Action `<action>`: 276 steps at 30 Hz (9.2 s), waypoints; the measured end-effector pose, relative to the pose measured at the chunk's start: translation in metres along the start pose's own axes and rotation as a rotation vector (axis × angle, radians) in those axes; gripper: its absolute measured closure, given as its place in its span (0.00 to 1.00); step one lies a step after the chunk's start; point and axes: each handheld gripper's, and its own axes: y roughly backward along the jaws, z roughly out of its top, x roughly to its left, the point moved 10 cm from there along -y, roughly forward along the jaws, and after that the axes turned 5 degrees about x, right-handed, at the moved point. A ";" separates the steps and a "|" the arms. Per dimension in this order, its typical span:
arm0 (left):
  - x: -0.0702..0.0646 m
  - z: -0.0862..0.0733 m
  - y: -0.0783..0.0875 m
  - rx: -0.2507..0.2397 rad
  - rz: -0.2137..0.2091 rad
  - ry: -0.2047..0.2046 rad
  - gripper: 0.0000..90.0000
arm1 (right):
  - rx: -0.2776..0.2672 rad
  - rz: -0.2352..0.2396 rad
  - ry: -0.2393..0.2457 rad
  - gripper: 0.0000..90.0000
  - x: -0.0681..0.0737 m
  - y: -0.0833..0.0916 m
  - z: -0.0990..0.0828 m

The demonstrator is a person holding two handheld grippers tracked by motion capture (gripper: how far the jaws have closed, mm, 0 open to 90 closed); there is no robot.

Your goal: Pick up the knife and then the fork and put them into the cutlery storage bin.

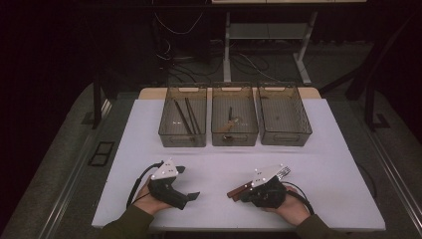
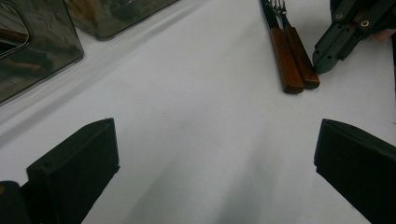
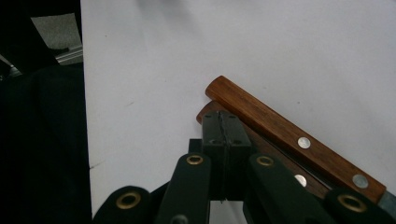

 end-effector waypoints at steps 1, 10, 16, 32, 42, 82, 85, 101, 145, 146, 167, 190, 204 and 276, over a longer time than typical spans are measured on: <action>0.000 0.000 0.000 -0.002 -0.001 0.000 0.00 | 0.001 0.002 0.006 1.00 0.000 -0.001 0.000; -0.001 0.000 0.000 -0.002 -0.003 0.000 0.00 | 0.000 -0.012 0.007 1.00 -0.003 -0.006 0.007; -0.002 0.000 0.000 -0.001 -0.007 0.002 0.00 | 0.002 -0.027 0.012 1.00 -0.009 -0.007 0.010; -0.002 0.001 0.001 -0.004 -0.007 -0.005 0.00 | 0.000 -0.054 -0.004 1.00 -0.022 -0.012 0.019; -0.002 0.001 0.001 -0.002 -0.009 -0.008 0.00 | -0.001 -0.078 -0.020 1.00 -0.032 -0.014 0.024; -0.004 0.000 0.002 0.001 -0.020 -0.012 0.00 | 0.020 -0.201 -0.170 0.56 -0.058 0.054 0.019; -0.004 0.000 0.002 0.001 -0.019 -0.013 0.00 | 0.057 -0.229 -0.166 0.56 -0.060 0.058 0.016; -0.004 0.000 0.001 0.003 -0.022 -0.014 0.00 | 0.263 -0.198 -0.120 0.75 -0.050 0.037 0.000; -0.006 -0.001 -0.001 0.014 -0.027 -0.019 0.00 | 0.512 -0.181 -0.051 0.86 -0.050 0.015 -0.006; -0.006 -0.001 -0.001 0.014 -0.027 -0.020 0.00 | 0.512 -0.181 -0.052 0.86 -0.050 0.015 -0.006; -0.006 0.000 0.001 0.003 -0.027 -0.021 0.00 | 0.262 -0.152 -0.117 0.86 -0.058 0.033 0.015; -0.006 0.001 0.002 -0.006 -0.031 -0.023 0.00 | -0.008 -0.163 -0.209 0.86 -0.073 0.085 0.036; -0.007 0.001 0.001 -0.009 -0.034 -0.020 0.00 | -0.119 -0.194 -0.243 0.86 -0.084 0.120 0.041; -0.009 0.004 0.003 -0.028 -0.063 -0.021 0.00 | -0.060 -0.496 -0.504 0.53 -0.273 0.151 0.036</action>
